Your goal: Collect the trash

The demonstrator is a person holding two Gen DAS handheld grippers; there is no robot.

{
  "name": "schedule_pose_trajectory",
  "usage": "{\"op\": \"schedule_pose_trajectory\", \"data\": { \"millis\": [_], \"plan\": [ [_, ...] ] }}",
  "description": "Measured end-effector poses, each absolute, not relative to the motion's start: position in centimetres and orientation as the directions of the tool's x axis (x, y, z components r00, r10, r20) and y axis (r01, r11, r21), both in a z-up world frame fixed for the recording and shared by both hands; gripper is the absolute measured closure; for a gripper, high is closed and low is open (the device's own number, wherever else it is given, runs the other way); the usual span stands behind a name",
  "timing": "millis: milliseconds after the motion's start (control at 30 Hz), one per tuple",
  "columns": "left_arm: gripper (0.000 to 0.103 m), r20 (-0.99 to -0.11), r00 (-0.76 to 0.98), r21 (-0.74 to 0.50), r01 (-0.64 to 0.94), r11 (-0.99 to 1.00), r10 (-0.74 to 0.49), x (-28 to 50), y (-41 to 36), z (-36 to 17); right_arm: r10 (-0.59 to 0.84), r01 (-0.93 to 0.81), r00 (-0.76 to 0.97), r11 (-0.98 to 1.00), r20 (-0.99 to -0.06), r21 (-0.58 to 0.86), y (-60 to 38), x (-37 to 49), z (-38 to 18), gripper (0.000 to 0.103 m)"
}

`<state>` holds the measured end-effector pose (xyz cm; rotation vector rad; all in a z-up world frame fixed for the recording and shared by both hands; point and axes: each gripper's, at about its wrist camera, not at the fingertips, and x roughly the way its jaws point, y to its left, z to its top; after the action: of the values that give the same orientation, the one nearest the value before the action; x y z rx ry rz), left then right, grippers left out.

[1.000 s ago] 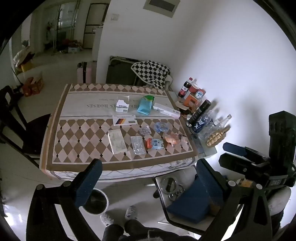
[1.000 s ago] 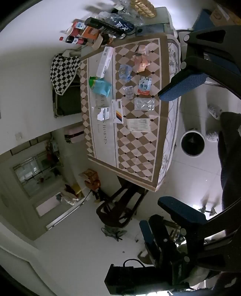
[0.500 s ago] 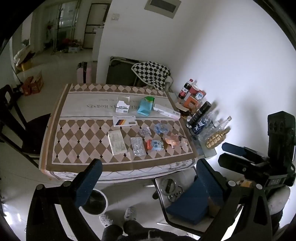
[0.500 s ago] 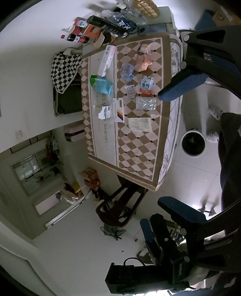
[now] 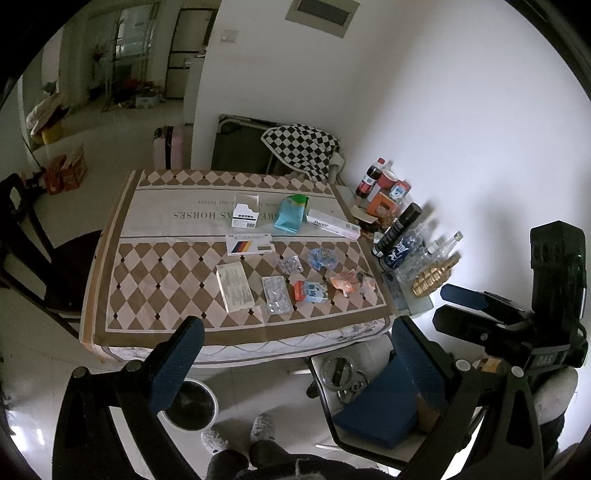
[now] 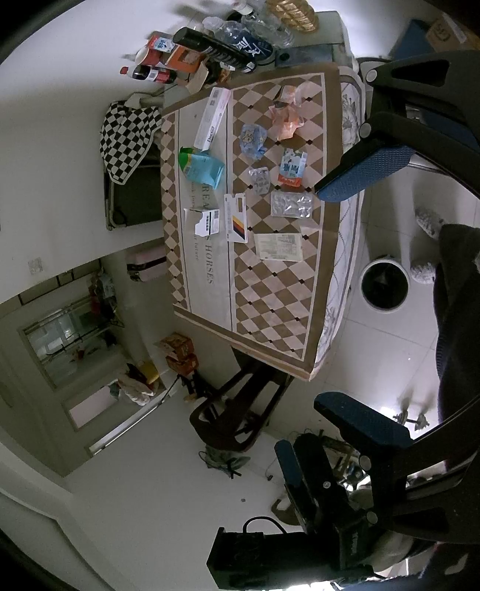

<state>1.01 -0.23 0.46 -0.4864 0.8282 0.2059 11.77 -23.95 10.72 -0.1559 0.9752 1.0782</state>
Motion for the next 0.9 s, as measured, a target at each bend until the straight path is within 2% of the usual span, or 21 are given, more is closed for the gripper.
{"op": "schedule_pose_trajectory", "data": {
  "millis": [900],
  "plan": [
    [0.0,-0.747,0.664,-0.33,-0.362,0.872,-0.007,0.91,-0.31,0.4,0.67,-0.797,0.115,0.503,-0.734,0.335,-23.35,12.2,10.5,0.0]
  ]
}}
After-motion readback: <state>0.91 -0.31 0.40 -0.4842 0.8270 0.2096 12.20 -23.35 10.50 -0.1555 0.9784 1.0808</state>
